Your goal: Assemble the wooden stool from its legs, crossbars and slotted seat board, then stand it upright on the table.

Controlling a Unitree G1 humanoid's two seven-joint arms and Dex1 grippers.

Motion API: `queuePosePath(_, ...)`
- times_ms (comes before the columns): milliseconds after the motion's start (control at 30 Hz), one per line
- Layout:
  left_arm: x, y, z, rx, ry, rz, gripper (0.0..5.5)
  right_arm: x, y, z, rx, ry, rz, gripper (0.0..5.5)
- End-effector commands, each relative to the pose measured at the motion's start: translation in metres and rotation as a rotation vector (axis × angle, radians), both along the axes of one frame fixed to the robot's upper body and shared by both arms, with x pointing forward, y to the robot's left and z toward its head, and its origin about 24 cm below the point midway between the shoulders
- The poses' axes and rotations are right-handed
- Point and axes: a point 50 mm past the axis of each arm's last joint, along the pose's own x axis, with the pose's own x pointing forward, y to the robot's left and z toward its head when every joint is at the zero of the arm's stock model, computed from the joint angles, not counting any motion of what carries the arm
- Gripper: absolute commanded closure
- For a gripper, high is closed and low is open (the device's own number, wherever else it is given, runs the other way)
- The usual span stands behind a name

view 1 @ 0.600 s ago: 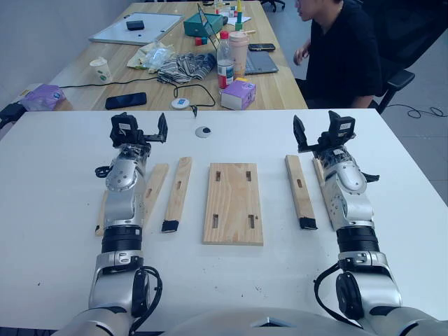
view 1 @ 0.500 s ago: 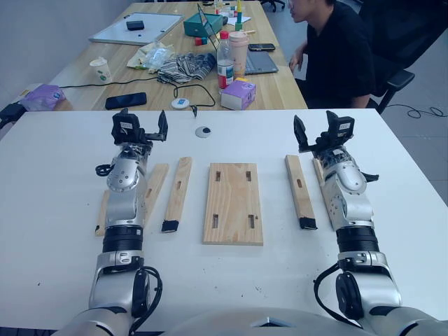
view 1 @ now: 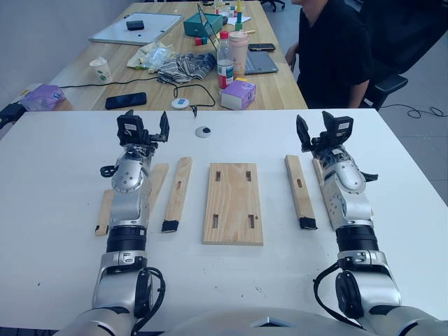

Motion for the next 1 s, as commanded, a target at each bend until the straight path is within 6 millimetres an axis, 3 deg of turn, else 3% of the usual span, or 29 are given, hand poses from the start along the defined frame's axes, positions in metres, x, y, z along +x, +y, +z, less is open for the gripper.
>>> queuePosePath(33,0.004,-0.001,0.006,0.031,-0.021,-0.012,1.17,0.006,0.000,0.010,-0.017,-0.029,0.002,1.82)
queuePosePath(800,0.003,-0.003,0.005,0.007,-0.022,-0.015,1.17,0.007,-0.003,0.013,-0.037,-0.045,0.003,1.82)
queuePosePath(867,0.002,-0.002,0.003,0.006,-0.018,-0.012,1.17,0.006,-0.014,0.009,-0.056,0.003,-0.034,1.82)
queuePosePath(1000,-0.004,0.002,-0.001,0.003,-0.008,0.009,1.17,-0.010,-0.062,-0.005,-0.246,0.197,-0.077,1.82)
